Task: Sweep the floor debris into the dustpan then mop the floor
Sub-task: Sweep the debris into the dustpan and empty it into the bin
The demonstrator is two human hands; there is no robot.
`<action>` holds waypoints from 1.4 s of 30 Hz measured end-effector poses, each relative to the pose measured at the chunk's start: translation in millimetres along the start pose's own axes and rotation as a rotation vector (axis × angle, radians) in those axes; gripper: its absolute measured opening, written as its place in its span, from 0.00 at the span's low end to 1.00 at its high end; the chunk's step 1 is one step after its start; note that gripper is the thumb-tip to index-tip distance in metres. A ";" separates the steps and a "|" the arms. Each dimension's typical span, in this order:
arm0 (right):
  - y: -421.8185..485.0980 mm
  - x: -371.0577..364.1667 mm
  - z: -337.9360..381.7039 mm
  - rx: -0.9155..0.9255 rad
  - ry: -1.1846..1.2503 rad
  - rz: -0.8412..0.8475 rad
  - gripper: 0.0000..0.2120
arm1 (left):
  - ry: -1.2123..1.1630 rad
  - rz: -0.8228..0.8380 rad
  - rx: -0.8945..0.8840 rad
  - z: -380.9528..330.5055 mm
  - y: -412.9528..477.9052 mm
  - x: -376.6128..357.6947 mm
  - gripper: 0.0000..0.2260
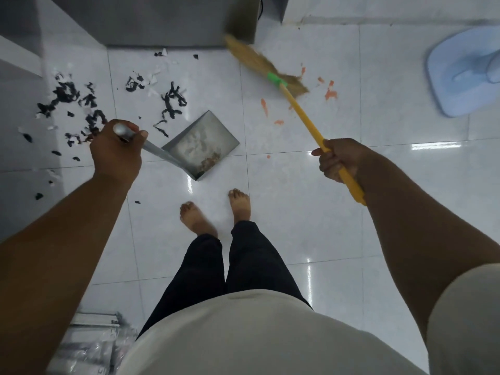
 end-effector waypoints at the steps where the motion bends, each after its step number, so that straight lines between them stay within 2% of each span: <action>1: 1.8 -6.0 0.1 -0.014 0.003 0.020 0.15 | 0.002 -0.001 -0.012 1.1 -0.3 0.3 0.04; 5: -3.7 -34.8 -10.5 -0.001 -0.062 0.116 0.14 | 0.017 -0.006 -0.039 1.4 -0.8 1.2 0.03; 10: -27.1 -49.4 -25.0 0.039 -0.189 0.218 0.16 | -0.027 -0.001 0.015 1.4 2.6 9.8 0.03; 16: -27.7 -69.9 2.8 0.092 -0.228 0.118 0.15 | -0.115 -0.017 0.063 9.2 3.7 27.2 0.05; 20: -15.5 -115.1 15.7 0.032 -0.225 0.061 0.14 | -0.199 -0.028 0.143 24.8 -1.3 39.9 0.05; 25: -22.6 -173.6 -13.2 -0.064 -0.282 0.133 0.15 | -0.243 -0.078 0.229 42.1 -6.2 56.2 0.08; 31: -50.6 -174.6 -23.5 0.008 -0.440 0.228 0.15 | -0.204 -0.139 0.300 65.2 -8.3 88.3 0.08; 37: -48.3 -177.2 30.7 0.143 -0.501 0.056 0.15 | -0.168 -0.177 0.316 90.4 -15.5 115.3 0.05; 40: -32.5 -200.0 59.6 0.155 -0.474 -0.038 0.14 | -0.030 -0.181 0.295 97.1 -18.6 121.4 0.05; 42: -19.8 -227.8 72.1 0.128 -0.420 -0.047 0.14 | -0.090 -0.190 0.297 103.6 -21.3 124.3 0.04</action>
Point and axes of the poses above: each hand's wrist, its own y-axis towards the middle knuckle, its own x-axis out of the back of the hand, z = x × y, the point moved 1 cm from there along y, towards the middle knuckle, and after that the axes turned 9 degrees about -z, right-handed, at the moved point
